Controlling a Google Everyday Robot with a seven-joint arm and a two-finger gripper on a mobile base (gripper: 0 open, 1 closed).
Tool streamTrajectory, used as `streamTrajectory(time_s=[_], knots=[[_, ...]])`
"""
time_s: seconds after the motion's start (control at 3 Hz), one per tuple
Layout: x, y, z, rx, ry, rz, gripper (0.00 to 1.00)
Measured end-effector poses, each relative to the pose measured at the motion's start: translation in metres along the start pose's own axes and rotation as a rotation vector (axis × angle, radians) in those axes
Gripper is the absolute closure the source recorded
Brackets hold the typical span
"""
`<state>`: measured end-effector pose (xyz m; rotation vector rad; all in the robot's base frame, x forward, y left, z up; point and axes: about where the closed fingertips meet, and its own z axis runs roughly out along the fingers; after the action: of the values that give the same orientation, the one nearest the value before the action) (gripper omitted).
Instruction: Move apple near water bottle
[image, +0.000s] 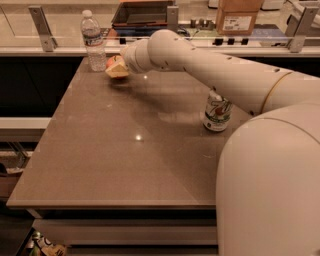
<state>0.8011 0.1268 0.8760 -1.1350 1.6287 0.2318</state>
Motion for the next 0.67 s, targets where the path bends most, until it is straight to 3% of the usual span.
streamTrajectory(time_s=[0.33, 0.67], knots=[[0.0007, -0.0001, 0.0004, 0.001, 0.000, 0.001, 1.00], [0.0005, 0.0020, 0.0021, -0.002, 0.000, 0.001, 0.82]])
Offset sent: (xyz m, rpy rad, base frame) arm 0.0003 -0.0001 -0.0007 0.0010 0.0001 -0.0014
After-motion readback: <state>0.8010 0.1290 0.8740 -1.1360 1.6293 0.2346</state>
